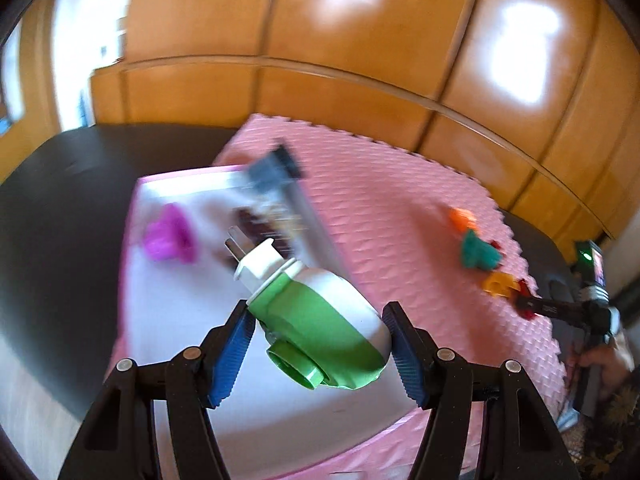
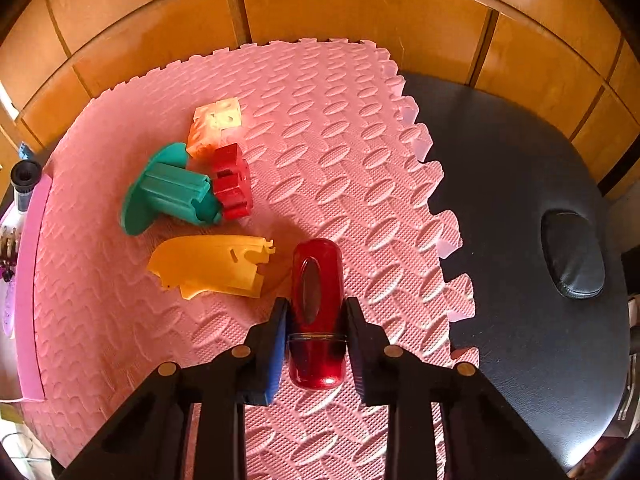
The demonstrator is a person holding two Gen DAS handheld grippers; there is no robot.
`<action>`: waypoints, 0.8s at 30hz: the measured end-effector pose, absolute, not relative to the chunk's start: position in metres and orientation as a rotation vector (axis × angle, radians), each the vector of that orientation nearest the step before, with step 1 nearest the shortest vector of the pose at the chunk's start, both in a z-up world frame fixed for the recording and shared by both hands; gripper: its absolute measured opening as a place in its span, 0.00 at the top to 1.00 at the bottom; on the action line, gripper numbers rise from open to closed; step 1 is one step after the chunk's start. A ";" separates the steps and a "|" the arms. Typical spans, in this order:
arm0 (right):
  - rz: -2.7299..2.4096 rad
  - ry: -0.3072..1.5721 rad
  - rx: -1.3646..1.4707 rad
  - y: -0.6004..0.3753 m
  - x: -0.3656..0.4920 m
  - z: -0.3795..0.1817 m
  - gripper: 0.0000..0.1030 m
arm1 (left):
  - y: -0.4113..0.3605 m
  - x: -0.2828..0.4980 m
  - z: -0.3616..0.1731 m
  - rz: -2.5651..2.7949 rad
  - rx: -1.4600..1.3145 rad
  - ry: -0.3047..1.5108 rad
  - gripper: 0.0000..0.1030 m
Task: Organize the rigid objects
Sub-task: 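Carry the green-and-white bottle toward the box while the right tool grasps the red cylinder, then lower the green-and-white bottle into the box and open the left tool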
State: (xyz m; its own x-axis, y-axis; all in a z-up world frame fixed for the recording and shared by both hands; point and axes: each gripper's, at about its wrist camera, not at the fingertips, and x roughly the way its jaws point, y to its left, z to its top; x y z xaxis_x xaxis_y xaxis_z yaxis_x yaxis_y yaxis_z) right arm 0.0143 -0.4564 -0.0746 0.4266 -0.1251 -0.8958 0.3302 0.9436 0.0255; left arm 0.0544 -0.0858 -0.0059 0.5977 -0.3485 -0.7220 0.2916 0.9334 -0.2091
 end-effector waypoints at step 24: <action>-0.285 1.061 0.120 -0.446 0.017 -0.075 0.75 | -0.062 0.116 -0.048 -0.291 -0.058 0.915 0.28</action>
